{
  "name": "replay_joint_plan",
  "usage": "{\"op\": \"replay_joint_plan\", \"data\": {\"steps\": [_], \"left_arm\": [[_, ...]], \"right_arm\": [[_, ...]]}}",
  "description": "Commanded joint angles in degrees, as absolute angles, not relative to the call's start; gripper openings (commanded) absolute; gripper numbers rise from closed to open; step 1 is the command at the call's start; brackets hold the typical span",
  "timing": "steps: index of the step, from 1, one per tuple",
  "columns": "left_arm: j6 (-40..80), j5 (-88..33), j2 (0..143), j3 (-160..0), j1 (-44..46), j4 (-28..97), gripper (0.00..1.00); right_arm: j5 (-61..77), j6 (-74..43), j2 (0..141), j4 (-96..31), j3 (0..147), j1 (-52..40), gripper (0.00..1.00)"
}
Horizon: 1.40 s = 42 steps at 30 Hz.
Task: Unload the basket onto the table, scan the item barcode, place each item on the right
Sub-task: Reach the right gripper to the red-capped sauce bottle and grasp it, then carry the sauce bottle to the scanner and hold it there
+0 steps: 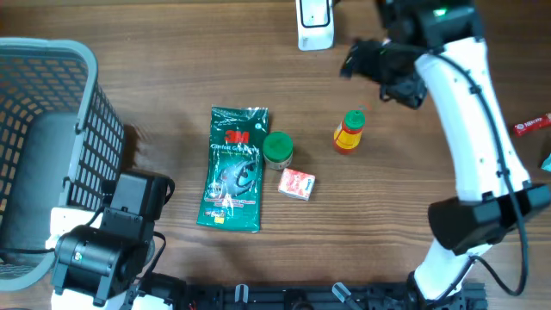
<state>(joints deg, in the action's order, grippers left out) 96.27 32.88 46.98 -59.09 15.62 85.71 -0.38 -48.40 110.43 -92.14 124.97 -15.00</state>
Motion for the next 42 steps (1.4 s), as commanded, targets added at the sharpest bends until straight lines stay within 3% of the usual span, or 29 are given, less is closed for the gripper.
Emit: {"op": "replay_joint_plan", "data": {"steps": [1, 8, 14, 19, 34, 42], "left_arm": [[96.18, 33.23, 46.87, -59.13, 15.31, 85.8, 1.0], [96.2, 33.23, 46.87, -59.13, 15.31, 85.8, 1.0], [96.2, 33.23, 46.87, -59.13, 15.31, 85.8, 1.0], [96.2, 33.23, 46.87, -59.13, 15.31, 85.8, 1.0], [96.18, 33.23, 46.87, -59.13, 15.31, 85.8, 1.0], [96.18, 33.23, 46.87, -59.13, 15.31, 85.78, 1.0]], "right_arm": [[2.96, -82.02, 110.13, -92.16, 123.2, -10.66, 1.0], [6.39, -79.44, 110.39, -88.23, 110.69, -2.85, 1.0], [33.93, -61.34, 110.39, -58.81, 82.37, 3.11, 1.0], [42.81, -61.56, 110.41, -44.6, 70.24, 3.18, 1.0], [49.1, -64.45, 116.05, -35.94, 67.0, -2.44, 0.99], [54.89, -58.76, 121.08, -32.88, 67.02, -3.36, 0.57]]}}
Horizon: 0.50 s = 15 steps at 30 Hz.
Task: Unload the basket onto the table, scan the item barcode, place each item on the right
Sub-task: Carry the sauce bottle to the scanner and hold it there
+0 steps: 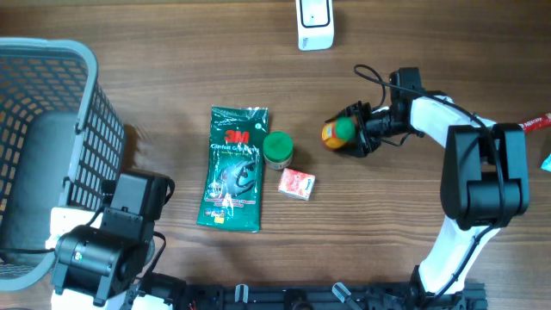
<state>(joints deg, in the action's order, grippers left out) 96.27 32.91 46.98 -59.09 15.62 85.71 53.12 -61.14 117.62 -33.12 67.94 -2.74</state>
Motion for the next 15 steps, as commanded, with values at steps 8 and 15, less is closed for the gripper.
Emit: {"op": "replay_joint_plan", "data": {"steps": [8, 15], "left_arm": [[96.18, 33.23, 46.87, -59.13, 15.31, 85.8, 1.0], [96.2, 33.23, 46.87, -59.13, 15.31, 85.8, 1.0]], "right_arm": [[69.67, -50.76, 121.08, -21.74, 67.05, -3.38, 0.34], [93.01, -52.99, 120.05, 0.56, 67.07, -3.38, 0.31]]}}
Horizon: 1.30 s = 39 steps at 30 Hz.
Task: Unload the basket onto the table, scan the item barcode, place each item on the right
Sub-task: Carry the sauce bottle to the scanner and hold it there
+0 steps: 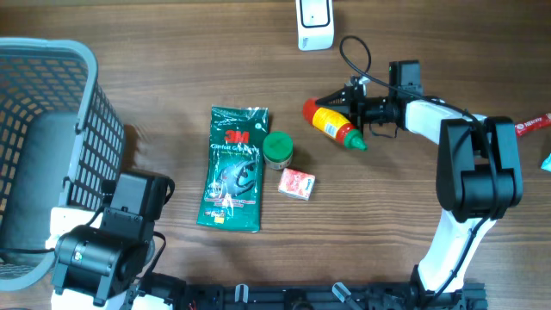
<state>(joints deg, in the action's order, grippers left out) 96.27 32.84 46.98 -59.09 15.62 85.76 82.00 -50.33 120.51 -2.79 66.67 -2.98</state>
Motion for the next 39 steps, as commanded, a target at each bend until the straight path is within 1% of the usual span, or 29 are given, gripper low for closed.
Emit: {"op": "replay_joint_plan", "data": {"steps": [1, 6, 9, 10, 11, 13, 16, 18, 20, 23, 28, 34, 37, 39], "left_arm": [[96.2, 33.23, 46.87, -59.13, 15.31, 85.8, 1.0], [96.18, 33.23, 46.87, -59.13, 15.31, 85.8, 1.0], [96.2, 33.23, 46.87, -59.13, 15.31, 85.8, 1.0], [96.2, 33.23, 46.87, -59.13, 15.31, 85.78, 1.0], [96.18, 33.23, 46.87, -59.13, 15.31, 85.8, 1.0], [96.2, 33.23, 46.87, -59.13, 15.31, 85.8, 1.0], [96.2, 33.23, 46.87, -59.13, 15.31, 85.8, 1.0], [96.18, 33.23, 46.87, -59.13, 15.31, 85.8, 1.0], [96.2, 33.23, 46.87, -59.13, 15.31, 85.8, 1.0], [96.18, 33.23, 46.87, -59.13, 15.31, 85.8, 1.0], [96.18, 33.23, 46.87, -59.13, 15.31, 85.8, 1.0], [96.18, 33.23, 46.87, -59.13, 15.31, 85.8, 1.0], [96.2, 33.23, 46.87, -59.13, 15.31, 85.78, 1.0], [96.18, 33.23, 46.87, -59.13, 15.31, 85.8, 1.0]], "right_arm": [[93.01, -53.19, 119.68, 1.04, 67.07, -3.38, 0.3], [93.03, -51.79, 113.14, -2.15, 67.05, -4.75, 0.31], [93.01, -47.0, 107.72, -8.12, 67.05, -7.07, 0.32], [93.01, -43.44, 105.73, -12.62, 67.05, -8.25, 0.34], [92.99, -36.21, 103.59, -21.91, 67.05, -10.0, 0.34], [92.99, -30.0, 102.85, -30.68, 67.05, -11.18, 0.34], [92.99, -18.09, 102.85, -47.18, 67.05, -12.16, 0.33], [92.99, -14.15, 102.83, -51.42, 67.05, -12.14, 0.33], [92.6, -12.21, 102.83, -52.31, 67.05, -12.1, 0.33], [89.67, -12.62, 102.83, -52.34, 67.05, -11.99, 0.28], [78.28, -18.98, 101.67, -49.91, 67.83, -8.36, 0.28], [53.74, -31.68, 95.09, -46.3, 73.63, 1.23, 0.28], [33.39, -39.03, 90.85, -46.39, 78.04, 2.15, 0.29], [25.36, -40.62, 89.82, -46.24, 79.77, 1.56, 0.32]]}}
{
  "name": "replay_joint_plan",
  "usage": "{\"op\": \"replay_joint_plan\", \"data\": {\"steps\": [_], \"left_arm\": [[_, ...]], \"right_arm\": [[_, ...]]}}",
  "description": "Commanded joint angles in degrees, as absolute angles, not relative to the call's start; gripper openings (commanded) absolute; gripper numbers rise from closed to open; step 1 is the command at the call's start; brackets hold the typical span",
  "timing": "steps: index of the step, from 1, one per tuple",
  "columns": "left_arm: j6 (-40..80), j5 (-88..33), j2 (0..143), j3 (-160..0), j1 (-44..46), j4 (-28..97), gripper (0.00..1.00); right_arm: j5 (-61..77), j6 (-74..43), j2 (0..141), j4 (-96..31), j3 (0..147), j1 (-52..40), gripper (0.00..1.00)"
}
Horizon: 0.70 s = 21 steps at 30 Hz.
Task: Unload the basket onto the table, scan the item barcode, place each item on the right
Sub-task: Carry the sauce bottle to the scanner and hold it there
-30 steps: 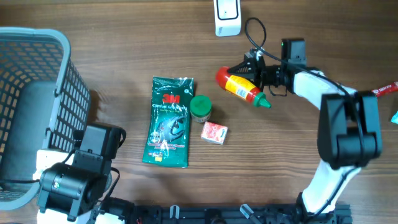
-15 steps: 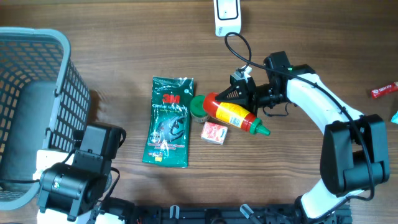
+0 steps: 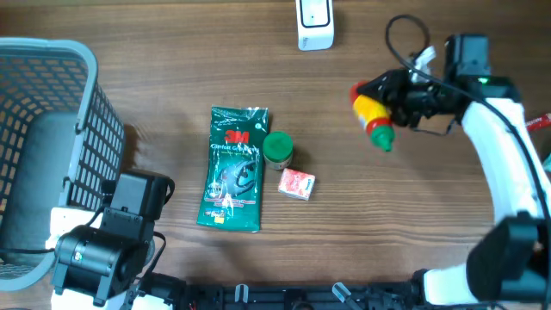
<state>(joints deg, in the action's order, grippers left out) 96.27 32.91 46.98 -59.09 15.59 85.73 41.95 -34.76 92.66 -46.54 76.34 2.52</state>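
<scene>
A yellow bottle (image 3: 370,110) with a red label and a green cap hangs tilted above the table, cap pointing toward the near side. My right gripper (image 3: 392,96) is shut on it from the right. The white barcode scanner (image 3: 314,22) stands at the far edge, to the left of and beyond the bottle. My left arm (image 3: 108,237) is folded at the near left corner; its fingers do not show clearly in the overhead view.
A green 3M packet (image 3: 234,168), a green-lidded jar (image 3: 278,148) and a small red-and-white box (image 3: 297,183) lie mid-table. A grey basket (image 3: 52,138) stands at the left. A red item (image 3: 535,122) lies at the right edge.
My right gripper has carried the bottle to the right and a little toward the far edge. The arm now reaches in from the right side instead of lying low across the table.
The bottle first stood upright on the table with my right gripper above and beyond it. Then the gripper was around the bottle. Then the bottle was held tilted, left of its first spot, and now it hangs further right, near the scanner.
</scene>
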Motion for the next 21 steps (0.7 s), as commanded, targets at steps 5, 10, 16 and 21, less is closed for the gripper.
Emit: {"op": "replay_joint_plan", "data": {"steps": [5, 10, 16, 21], "left_arm": [[96.18, 33.23, 46.87, -59.13, 15.31, 85.8, 1.0], [96.2, 33.23, 46.87, -59.13, 15.31, 85.8, 1.0], [96.2, 33.23, 46.87, -59.13, 15.31, 85.8, 1.0], [96.2, 33.23, 46.87, -59.13, 15.31, 85.8, 1.0]], "right_arm": [[13.87, -40.64, 91.33, -41.98, 80.68, -1.37, 0.37], [5.15, -39.94, 101.67, -39.05, 90.5, -5.5, 0.36], [-0.89, -36.14, 124.55, -39.11, 114.69, -9.34, 0.36], [-11.73, -35.92, 138.69, -27.42, 126.39, -14.41, 0.34]]}}
